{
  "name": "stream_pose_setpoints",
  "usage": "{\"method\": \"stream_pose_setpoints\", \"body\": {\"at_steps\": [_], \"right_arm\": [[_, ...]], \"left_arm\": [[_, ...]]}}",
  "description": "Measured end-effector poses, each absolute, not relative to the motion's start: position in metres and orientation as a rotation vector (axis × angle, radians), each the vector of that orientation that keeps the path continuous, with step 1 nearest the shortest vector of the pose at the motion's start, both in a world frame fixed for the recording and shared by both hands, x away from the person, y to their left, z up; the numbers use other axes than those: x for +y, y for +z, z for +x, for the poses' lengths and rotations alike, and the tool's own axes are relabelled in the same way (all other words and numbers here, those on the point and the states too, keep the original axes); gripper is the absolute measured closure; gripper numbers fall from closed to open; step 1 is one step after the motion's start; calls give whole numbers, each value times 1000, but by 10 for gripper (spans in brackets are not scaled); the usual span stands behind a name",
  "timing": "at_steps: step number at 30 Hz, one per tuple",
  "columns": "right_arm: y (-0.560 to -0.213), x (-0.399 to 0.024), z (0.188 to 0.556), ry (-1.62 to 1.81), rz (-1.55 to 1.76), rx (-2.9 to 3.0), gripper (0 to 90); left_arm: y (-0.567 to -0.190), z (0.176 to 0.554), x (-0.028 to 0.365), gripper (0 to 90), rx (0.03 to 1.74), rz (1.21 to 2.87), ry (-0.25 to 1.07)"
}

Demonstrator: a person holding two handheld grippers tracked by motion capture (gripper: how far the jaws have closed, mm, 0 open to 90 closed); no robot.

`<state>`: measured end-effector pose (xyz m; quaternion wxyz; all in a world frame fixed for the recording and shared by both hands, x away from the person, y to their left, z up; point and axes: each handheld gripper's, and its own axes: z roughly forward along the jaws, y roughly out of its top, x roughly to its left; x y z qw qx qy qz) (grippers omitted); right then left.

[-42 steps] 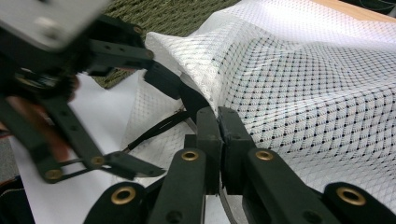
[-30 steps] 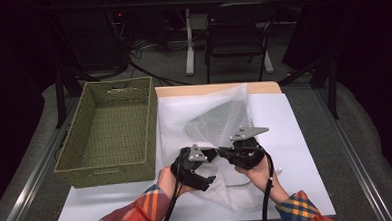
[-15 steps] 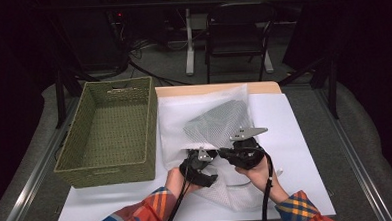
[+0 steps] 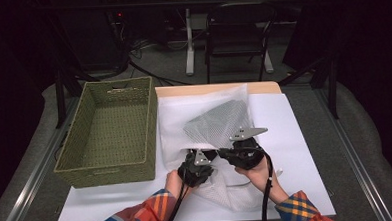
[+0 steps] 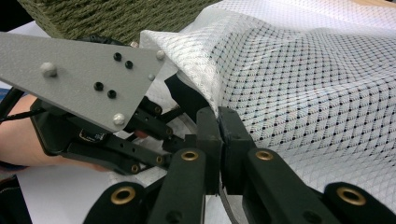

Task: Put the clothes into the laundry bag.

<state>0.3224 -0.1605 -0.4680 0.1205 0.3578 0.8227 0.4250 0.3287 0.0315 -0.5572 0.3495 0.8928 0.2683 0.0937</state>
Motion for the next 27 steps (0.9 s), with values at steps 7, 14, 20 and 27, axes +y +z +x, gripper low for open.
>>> {"method": "stream_pose_setpoints", "body": {"at_steps": [7,14,20,27], "right_arm": [[-467,-161,322,1244,1048,2406,886],[-467,-161,322,1243,1042,2406,885],[-467,-160,321,1238,1039,2411,886],[-467,-160,321,1233,1033,2413,886]], "left_arm": [[-553,327,36,900,682,2329,211],[-542,316,48,900,667,2300,165],[-532,308,58,900,642,2293,141],[-529,301,76,900,639,2304,158]]}}
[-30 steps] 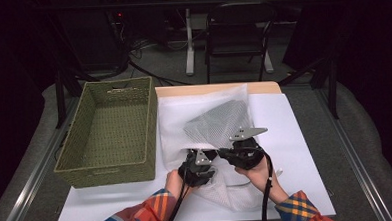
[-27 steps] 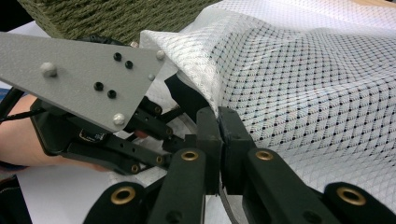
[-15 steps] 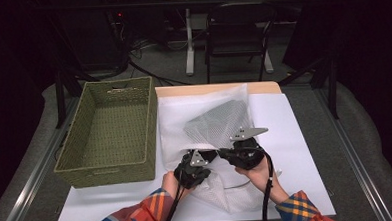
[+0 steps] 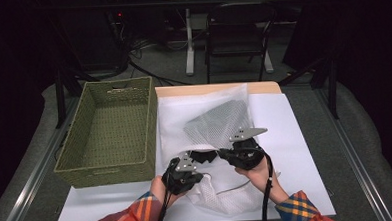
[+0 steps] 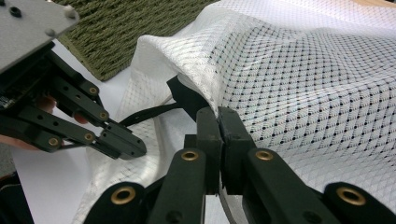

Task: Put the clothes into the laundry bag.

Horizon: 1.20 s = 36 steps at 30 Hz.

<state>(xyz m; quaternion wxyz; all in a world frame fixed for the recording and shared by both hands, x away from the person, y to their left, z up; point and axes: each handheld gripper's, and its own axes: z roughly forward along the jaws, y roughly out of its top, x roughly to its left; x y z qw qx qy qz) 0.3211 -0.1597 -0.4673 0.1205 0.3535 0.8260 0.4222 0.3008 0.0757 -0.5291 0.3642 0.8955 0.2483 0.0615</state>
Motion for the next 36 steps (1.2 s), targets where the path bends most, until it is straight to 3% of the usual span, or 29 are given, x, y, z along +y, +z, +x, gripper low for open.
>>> {"method": "stream_pose_setpoints", "body": {"at_steps": [36], "right_arm": [[-467,-154,317,1213,1008,2408,886]], "left_arm": [[-527,274,126,900,712,2374,186]]}}
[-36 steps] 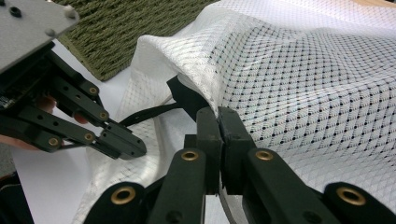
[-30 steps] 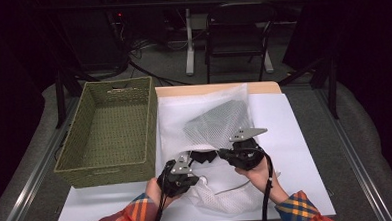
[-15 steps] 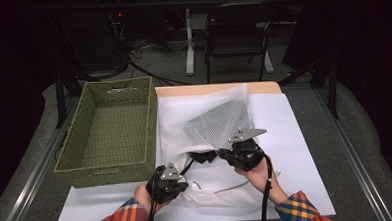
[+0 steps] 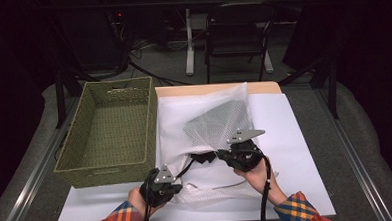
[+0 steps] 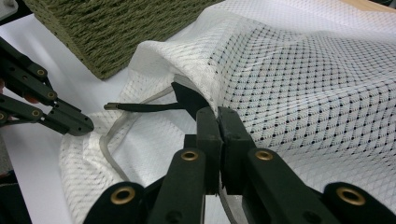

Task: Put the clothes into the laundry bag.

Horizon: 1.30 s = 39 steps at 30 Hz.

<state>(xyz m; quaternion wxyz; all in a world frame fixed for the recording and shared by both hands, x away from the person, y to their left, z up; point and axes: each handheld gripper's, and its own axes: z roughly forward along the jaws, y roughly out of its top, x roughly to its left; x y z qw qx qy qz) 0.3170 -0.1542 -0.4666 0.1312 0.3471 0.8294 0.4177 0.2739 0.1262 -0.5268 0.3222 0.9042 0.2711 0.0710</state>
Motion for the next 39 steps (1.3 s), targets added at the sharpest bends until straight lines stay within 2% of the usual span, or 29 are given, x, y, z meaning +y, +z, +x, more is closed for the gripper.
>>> {"method": "stream_pose_setpoints", "body": {"at_steps": [4,5,9,13,14,17,29,30,35,39], "right_arm": [[-467,-154,317,1205,1009,2417,886],[-468,-154,317,1205,1010,2419,886],[-468,-153,317,1199,1010,2422,886],[-468,-154,317,1204,1011,2419,885],[-468,-154,317,1204,1011,2419,885],[-468,-154,317,1202,1011,2419,885],[-469,-154,318,1212,1021,2417,884],[-469,-154,318,1207,1014,2423,883],[-469,-154,318,1208,1019,2424,883],[-470,-154,318,1206,1019,2427,883]], "left_arm": [[-529,274,127,893,717,2401,168],[-530,275,126,866,710,2409,157],[-526,276,126,668,710,2406,147],[-520,279,127,421,775,2351,231],[-520,280,127,397,788,2342,241],[-522,286,124,398,812,2345,236],[-527,310,102,580,849,2311,275],[-532,313,100,628,846,2346,257],[-537,317,102,652,867,2379,267],[-538,316,103,710,860,2384,289]]}}
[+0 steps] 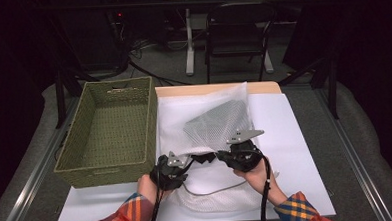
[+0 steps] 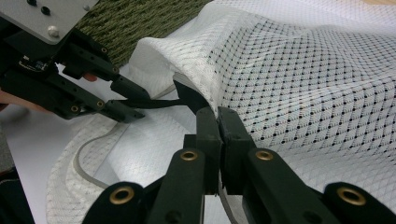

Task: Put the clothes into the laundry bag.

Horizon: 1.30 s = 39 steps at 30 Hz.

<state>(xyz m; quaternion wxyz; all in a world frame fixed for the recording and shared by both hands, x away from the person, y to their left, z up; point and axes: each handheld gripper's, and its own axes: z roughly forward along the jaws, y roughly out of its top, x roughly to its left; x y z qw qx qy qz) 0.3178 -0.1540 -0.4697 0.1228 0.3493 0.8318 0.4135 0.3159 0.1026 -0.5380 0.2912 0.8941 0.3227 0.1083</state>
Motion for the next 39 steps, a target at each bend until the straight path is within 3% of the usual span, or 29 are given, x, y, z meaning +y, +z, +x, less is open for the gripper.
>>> {"method": "stream_pose_setpoints", "body": {"at_steps": [4,8,27,32,39], "right_arm": [[-469,-154,317,1207,1013,2424,883],[-469,-154,318,1211,1021,2422,883],[-469,-155,319,1212,1019,2423,883],[-468,-154,318,1211,1014,2425,883],[-469,-153,318,1212,1010,2432,883]], "left_arm": [[-536,315,104,795,853,2374,291],[-533,314,103,818,835,2373,304],[-524,309,108,770,802,2433,207],[-519,307,100,735,770,2431,216],[-518,310,112,755,822,2406,242]]}}
